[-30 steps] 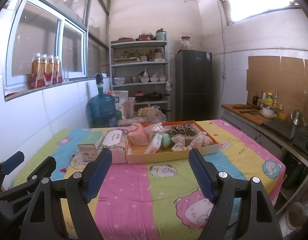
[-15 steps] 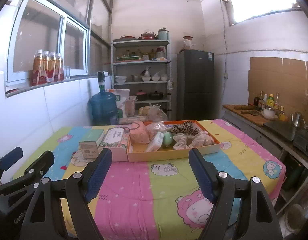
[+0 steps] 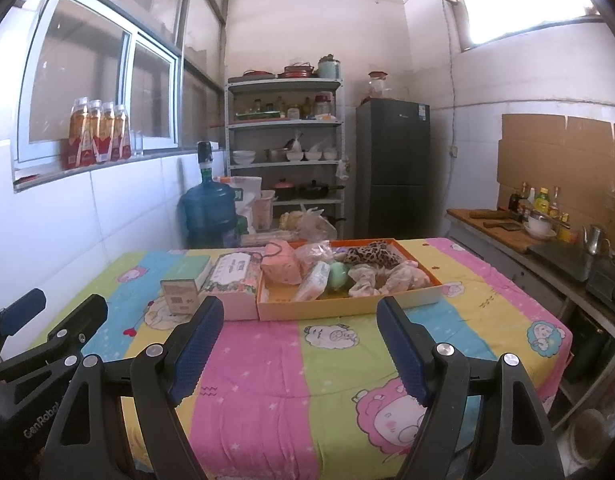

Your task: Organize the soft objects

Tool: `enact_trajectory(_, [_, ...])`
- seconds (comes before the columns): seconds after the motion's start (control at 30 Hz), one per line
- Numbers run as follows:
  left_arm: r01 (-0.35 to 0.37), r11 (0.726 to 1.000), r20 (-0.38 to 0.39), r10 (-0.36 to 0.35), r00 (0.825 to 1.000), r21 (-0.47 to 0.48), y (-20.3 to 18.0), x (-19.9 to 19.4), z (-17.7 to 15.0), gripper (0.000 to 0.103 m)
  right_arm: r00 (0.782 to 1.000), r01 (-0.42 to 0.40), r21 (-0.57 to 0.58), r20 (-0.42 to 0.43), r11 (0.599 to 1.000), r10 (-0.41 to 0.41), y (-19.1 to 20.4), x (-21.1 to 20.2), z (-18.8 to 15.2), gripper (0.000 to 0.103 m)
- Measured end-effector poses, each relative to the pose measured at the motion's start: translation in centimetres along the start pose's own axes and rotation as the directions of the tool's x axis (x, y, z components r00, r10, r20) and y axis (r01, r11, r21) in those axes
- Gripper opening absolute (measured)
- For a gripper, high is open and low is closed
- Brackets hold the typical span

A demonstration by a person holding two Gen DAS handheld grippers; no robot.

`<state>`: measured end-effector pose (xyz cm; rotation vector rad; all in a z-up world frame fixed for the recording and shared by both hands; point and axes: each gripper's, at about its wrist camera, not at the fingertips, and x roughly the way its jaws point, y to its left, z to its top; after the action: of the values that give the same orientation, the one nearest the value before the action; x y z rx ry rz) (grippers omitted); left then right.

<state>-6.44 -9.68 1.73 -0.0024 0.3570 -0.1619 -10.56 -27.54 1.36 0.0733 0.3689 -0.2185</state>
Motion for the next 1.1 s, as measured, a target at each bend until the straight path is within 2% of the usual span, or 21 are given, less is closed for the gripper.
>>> enact_trajectory(1.1, [0.006, 1.0, -0.006, -0.006, 1.0, 0.013, -0.04, 0.13, -0.07, 0.082, 1.0, -0.012, -0.009, -0.008, 1.0, 0.012, 0.05, 0.21, -0.74, 0.08])
